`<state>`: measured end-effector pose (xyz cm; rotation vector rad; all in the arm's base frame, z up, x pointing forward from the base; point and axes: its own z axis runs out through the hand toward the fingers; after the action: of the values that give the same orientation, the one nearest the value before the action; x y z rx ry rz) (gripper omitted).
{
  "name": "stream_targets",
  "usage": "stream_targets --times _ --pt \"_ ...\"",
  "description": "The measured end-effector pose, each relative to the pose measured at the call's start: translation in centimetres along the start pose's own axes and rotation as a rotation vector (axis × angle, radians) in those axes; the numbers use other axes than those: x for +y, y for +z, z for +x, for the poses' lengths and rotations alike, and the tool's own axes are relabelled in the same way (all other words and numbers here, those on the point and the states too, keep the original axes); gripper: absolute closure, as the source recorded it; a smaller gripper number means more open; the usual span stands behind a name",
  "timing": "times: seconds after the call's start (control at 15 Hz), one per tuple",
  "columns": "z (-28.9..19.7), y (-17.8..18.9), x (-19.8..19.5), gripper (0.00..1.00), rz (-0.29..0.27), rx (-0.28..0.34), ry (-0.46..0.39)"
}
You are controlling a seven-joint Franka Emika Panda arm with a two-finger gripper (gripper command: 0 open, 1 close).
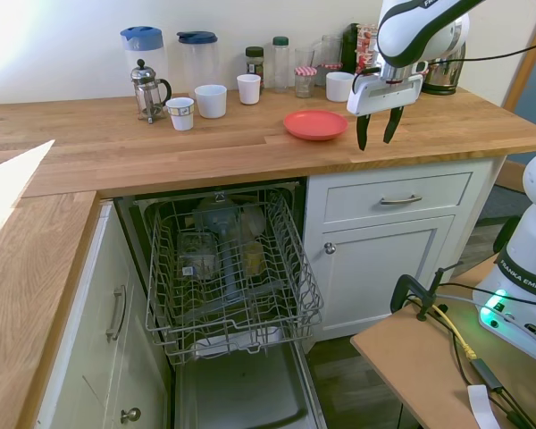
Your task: Put the plate in the dishwasher
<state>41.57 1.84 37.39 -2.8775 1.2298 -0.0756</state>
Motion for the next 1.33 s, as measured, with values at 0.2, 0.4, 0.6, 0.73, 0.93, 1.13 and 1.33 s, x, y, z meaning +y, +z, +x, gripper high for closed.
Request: stream_targets --times 0.2,0.4,0.6,0.73,0.93,1.13,1.33 --pt "0.5 -0.5 -0.3 0.0 0.026 -0.008 0.021" --pt "3.5 -3.5 -1.0 0.0 0.097 -0.007 0.015" --pt "7.8 -4.8 -2.5 0.0 0.113 -0.015 0.012" --pt "10.8 -3.8 -4.0 0.0 0.12 -0.041 0.009" --pt "15.1 -1.2 -5.4 0.0 0.125 -0.1 0.011" --pt "18.3 0.7 -5.9 0.0 0.148 -0.141 0.01" --pt "20.1 2.4 -6.8 0.0 0.184 -0.178 0.01"
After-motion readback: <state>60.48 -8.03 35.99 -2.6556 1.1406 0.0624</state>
